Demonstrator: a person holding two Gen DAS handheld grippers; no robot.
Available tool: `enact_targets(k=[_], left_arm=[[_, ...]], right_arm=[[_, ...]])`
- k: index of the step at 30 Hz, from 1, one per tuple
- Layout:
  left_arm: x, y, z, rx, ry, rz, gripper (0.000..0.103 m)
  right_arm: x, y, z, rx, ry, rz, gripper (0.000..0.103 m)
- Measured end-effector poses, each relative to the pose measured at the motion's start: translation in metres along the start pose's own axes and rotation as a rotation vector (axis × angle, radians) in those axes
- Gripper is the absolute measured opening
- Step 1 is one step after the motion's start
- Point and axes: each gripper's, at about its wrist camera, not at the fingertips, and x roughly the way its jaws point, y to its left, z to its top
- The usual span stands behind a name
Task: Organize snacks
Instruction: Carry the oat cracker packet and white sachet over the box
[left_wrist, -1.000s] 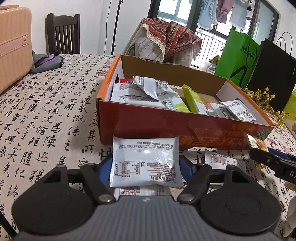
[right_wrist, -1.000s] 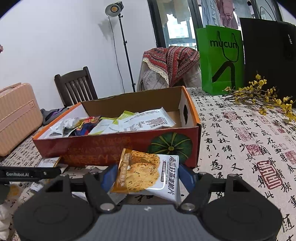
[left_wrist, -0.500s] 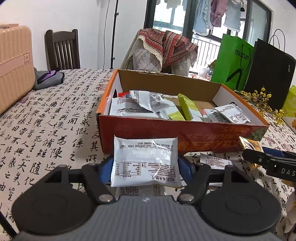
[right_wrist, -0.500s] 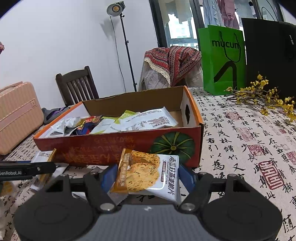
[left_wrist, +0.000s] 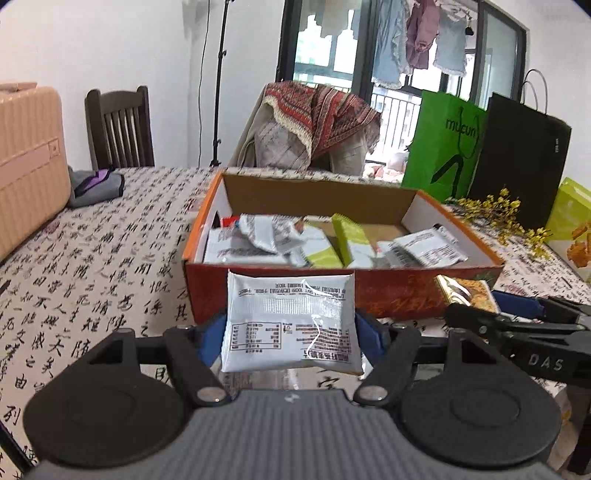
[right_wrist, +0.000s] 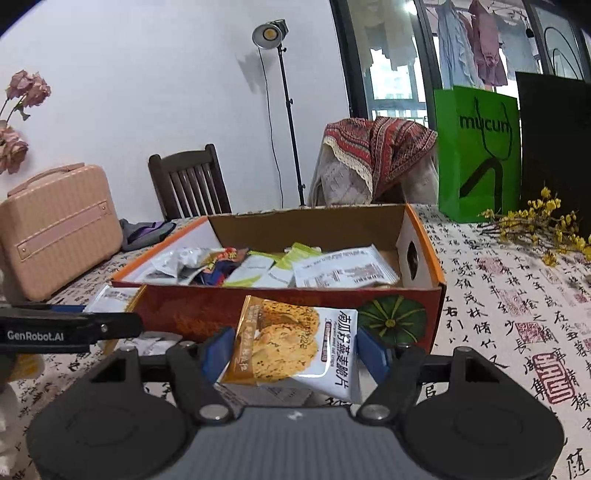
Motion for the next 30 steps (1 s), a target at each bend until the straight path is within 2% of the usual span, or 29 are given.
enact_targets(k=[7,14,30], left_arm=[[-0.012,-0.012,0.020,0.005,-0.058,-0.007,0.072],[-0.012,-0.022,0.043,0.008,-0.112,-0.003,0.072],[0.032,-0.026,0.083,-0.041,-0.140,0.062,0.072]], right_arm=[[-0.013,0.007,0.016,-0.013,-0.047,-0.014,0.072],[-0.009,0.012,0.037,-0.019,-0.066,-0.035,0.072],[0.037,0.001,0.081,0.044,-0.082,-0.091,0.072]])
